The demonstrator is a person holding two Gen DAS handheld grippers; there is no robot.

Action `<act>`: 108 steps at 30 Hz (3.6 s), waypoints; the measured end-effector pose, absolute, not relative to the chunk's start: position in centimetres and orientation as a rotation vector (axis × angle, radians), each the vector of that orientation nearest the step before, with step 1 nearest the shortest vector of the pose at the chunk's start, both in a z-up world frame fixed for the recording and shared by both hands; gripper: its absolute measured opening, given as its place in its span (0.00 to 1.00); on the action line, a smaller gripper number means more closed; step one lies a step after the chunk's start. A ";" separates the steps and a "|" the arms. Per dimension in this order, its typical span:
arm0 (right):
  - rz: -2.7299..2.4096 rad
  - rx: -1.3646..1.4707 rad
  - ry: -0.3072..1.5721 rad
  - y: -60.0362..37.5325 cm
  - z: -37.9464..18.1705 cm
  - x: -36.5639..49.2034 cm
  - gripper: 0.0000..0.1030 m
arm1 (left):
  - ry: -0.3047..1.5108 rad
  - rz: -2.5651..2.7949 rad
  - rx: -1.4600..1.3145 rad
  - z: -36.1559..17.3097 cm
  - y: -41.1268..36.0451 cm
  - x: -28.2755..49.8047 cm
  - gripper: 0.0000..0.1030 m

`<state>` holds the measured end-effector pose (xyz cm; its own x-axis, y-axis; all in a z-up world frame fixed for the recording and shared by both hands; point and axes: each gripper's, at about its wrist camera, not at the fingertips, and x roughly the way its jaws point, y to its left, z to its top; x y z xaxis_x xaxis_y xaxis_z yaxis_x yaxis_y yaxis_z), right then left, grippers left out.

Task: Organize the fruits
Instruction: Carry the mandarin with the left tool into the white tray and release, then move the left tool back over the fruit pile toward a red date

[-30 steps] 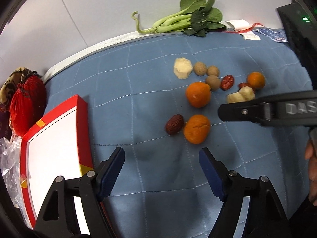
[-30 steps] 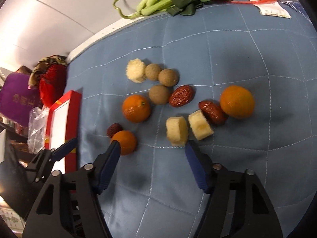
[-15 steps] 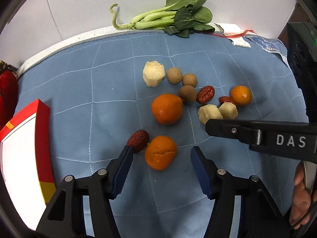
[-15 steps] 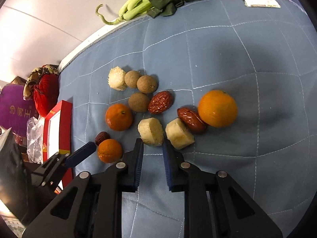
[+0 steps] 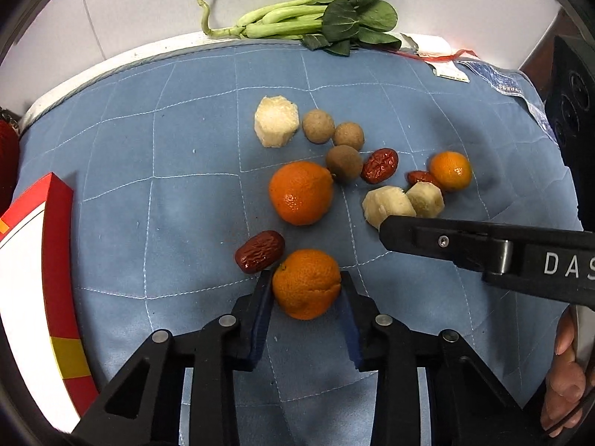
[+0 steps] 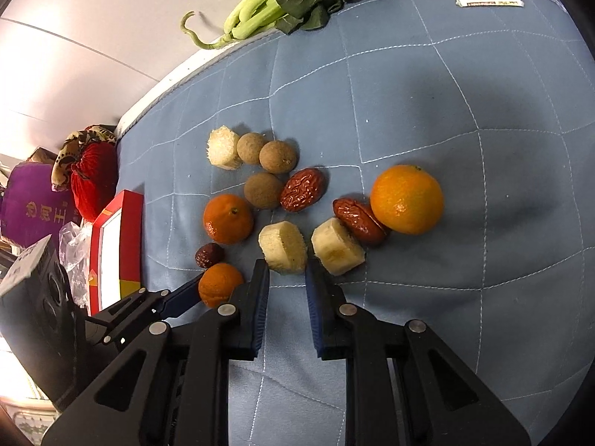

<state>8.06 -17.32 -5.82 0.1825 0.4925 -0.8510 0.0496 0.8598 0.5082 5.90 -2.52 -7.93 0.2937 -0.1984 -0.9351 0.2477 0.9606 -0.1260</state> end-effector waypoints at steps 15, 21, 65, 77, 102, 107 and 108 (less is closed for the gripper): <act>0.549 0.437 1.298 -11.1 -3.0 6.6 0.17 | 1.177 -0.120 -0.002 -3.4 4.0 1.5 0.33; 0.761 0.372 1.256 -3.7 -1.4 5.1 0.17 | 1.111 0.146 -0.098 -1.3 10.7 -3.5 0.33; 0.644 0.309 1.131 -8.5 3.0 4.2 0.34 | 0.879 0.351 0.089 2.0 6.4 -1.3 0.66; 0.537 0.329 1.156 -12.6 1.8 5.0 0.34 | 0.873 0.268 0.139 1.5 2.0 0.0 0.67; 0.252 0.476 1.315 -19.2 -3.9 8.6 0.34 | 1.143 0.184 0.244 -5.2 3.6 3.1 0.70; 0.238 0.434 1.330 -18.4 -4.6 9.2 0.34 | 1.145 0.071 0.226 -5.8 3.3 4.7 0.70; 0.238 0.421 1.332 -18.3 -4.7 9.3 0.34 | 1.133 0.049 0.234 -5.8 3.1 5.1 0.70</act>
